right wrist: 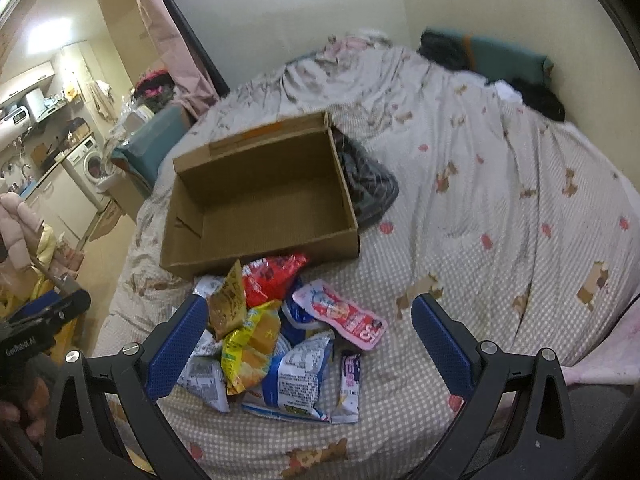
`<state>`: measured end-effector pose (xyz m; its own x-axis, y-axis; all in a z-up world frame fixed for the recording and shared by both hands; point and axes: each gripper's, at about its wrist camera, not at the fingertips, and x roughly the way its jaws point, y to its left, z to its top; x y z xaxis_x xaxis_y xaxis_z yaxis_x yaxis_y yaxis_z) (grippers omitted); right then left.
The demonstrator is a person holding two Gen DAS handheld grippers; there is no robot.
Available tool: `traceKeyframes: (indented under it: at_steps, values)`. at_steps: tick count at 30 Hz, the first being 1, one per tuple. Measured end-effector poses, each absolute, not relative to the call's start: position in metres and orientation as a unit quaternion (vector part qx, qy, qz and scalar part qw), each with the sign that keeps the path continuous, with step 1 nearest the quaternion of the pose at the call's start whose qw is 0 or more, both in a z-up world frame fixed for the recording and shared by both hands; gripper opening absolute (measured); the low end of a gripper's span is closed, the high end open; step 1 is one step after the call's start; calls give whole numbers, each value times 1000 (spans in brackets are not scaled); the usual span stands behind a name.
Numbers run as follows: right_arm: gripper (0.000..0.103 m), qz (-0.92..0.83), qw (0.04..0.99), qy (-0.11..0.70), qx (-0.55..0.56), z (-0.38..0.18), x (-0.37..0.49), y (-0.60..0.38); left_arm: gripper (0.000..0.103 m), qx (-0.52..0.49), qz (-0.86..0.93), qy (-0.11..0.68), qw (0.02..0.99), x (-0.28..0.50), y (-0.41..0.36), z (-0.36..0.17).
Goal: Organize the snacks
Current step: 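Grasp the light-blue chip bag with the left gripper while the right grasps the white-and-blue bag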
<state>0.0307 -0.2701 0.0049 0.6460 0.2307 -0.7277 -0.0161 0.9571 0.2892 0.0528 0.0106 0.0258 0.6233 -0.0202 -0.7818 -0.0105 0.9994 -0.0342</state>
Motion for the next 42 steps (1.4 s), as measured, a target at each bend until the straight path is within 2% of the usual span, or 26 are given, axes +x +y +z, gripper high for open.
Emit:
traceKeyframes:
  at_steps: [8, 15, 19, 21, 22, 24, 26, 28, 35, 36, 39, 42]
  values:
    - [103, 62, 872, 453, 176, -25, 37, -280, 103, -64, -7, 522, 850, 102, 20, 3]
    - [103, 58, 868, 460, 178, -31, 39, -282, 100, -31, -39, 614, 788, 112, -13, -58]
    - [103, 54, 867, 463, 176, -34, 39, -286, 100, 4, -56, 639, 767, 101, -29, -84]
    - [103, 51, 864, 467, 180, -37, 39, -289, 95, 3, -63, 647, 760, 97, -35, -95]
    - [103, 50, 863, 469, 182, -38, 40, -290, 89, 0, -65, 651, 756, 96, -36, -99]
    - [103, 47, 860, 472, 188, -39, 41, -292, 74, -2, -65, 658, 750, 95, -38, -109]
    - [103, 45, 859, 473, 191, -39, 42, -293, 48, -7, -71, 663, 745, 94, -38, -114]
    - [103, 47, 857, 475, 191, -40, 42, -293, 43, -10, -79, 660, 747, 92, -38, -112]
    - [103, 67, 822, 517, 230, -56, 48, -299, 40, -36, -96, 638, 763, 63, -19, -78]
    - [101, 78, 808, 533, 237, -62, 50, -296, 40, -45, -95, 634, 766, 59, -14, -73]
    - [78, 114, 776, 573, 238, -78, 55, -280, 40, -60, -89, 621, 777, 52, -1, -61]
    - [74, 129, 754, 603, 227, -93, 59, -261, 40, -56, -68, 605, 791, 61, 16, -60]
